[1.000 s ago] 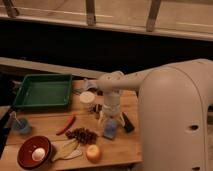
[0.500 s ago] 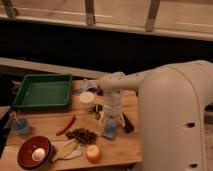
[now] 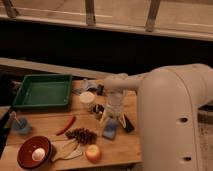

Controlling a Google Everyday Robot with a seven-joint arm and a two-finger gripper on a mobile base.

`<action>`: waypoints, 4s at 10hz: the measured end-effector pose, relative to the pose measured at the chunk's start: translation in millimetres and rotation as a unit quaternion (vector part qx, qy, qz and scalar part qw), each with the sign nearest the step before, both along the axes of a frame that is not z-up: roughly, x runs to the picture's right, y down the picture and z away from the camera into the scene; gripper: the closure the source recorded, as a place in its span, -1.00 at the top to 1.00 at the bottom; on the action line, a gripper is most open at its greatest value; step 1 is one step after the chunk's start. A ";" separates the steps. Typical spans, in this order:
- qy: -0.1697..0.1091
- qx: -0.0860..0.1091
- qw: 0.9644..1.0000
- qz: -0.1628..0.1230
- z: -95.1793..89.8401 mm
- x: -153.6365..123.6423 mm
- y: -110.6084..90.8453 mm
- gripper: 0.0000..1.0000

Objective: Place sponge in paper cup

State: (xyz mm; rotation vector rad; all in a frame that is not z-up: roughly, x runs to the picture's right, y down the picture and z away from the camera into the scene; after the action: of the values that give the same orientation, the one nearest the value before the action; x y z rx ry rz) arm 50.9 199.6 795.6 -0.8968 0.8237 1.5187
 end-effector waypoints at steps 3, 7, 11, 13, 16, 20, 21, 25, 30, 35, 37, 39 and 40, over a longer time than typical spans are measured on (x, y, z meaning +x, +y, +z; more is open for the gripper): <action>0.007 -0.018 0.999 0.028 14.1 -0.8 8.2 0.55; 0.016 -0.024 0.999 0.046 33.7 -1.9 9.5 0.55; 0.023 -0.006 0.999 0.044 38.0 -2.7 4.5 0.15; 0.023 -0.003 0.999 0.043 37.8 -2.3 4.8 -0.20; 0.022 -0.002 0.999 0.043 38.2 -0.6 5.6 -0.85; 0.030 0.028 0.999 0.035 15.6 10.7 -18.7 -1.00; 0.035 0.042 0.998 0.033 5.0 15.7 -30.6 -1.00; 0.049 0.105 0.993 0.017 -24.8 28.5 -90.4 -1.00; 0.022 0.177 0.984 -0.025 -37.2 -22.9 -169.1 -1.00; -0.035 0.231 0.971 -0.050 -54.7 -88.5 -222.4 -1.00; -0.032 0.231 0.971 -0.052 -54.5 -84.3 -222.4 -1.00; -0.034 0.231 0.971 -0.053 -54.3 -86.7 -222.1 -1.00; -0.033 0.231 0.971 -0.052 -54.1 -85.8 -221.7 -1.00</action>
State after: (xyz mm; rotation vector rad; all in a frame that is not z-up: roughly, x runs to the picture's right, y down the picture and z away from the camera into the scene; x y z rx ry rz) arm -34.9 -22.2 741.5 -0.5453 0.4301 1.4929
